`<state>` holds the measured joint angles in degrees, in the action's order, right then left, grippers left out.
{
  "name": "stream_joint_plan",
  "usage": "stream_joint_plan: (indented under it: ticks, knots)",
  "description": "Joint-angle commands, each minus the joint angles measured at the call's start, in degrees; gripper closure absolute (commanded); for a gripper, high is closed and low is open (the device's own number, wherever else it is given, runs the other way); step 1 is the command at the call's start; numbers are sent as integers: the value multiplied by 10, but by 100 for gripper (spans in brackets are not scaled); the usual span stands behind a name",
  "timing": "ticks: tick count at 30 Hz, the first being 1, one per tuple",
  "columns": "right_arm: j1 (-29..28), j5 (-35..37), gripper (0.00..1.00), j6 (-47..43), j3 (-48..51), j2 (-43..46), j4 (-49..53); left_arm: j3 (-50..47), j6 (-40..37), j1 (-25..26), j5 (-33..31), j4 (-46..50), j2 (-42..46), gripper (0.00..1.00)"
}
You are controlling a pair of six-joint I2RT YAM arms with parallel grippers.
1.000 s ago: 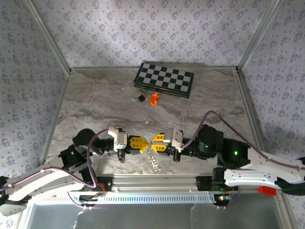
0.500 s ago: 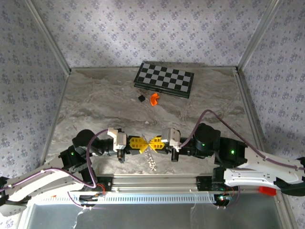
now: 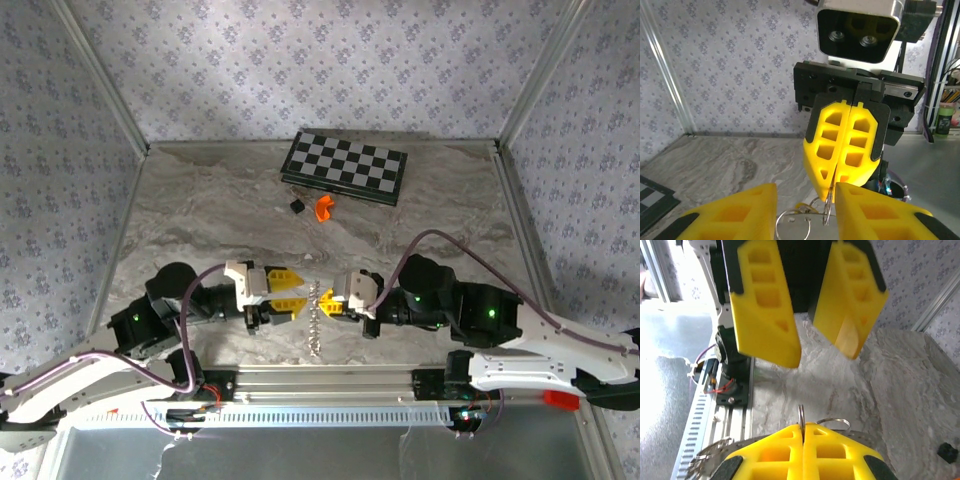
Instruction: Put the keys on the keyring
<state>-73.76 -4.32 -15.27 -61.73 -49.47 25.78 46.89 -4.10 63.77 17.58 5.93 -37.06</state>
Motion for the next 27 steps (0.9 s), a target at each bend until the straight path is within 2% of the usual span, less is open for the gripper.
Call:
stream_joint_plan:
  ticks: [1, 6, 12, 18, 27]
  knots:
    - [5, 13, 100, -30, -57, -11, 55, 51, -37, 1, -23, 77, -25, 65]
    - [10, 53, 100, -37, -110, -55, 117, 82, -47, 1, -21, 106, -64, 66]
    - [18, 50, 100, -40, -139, -85, 147, 93, -54, 1, -24, 119, -82, 70]
    - [26, 32, 100, -33, -141, -95, 143, 103, -66, 1, -40, 145, -93, 82]
    - [33, 16, 100, -31, -141, -93, 146, 96, -83, 1, -47, 152, -90, 77]
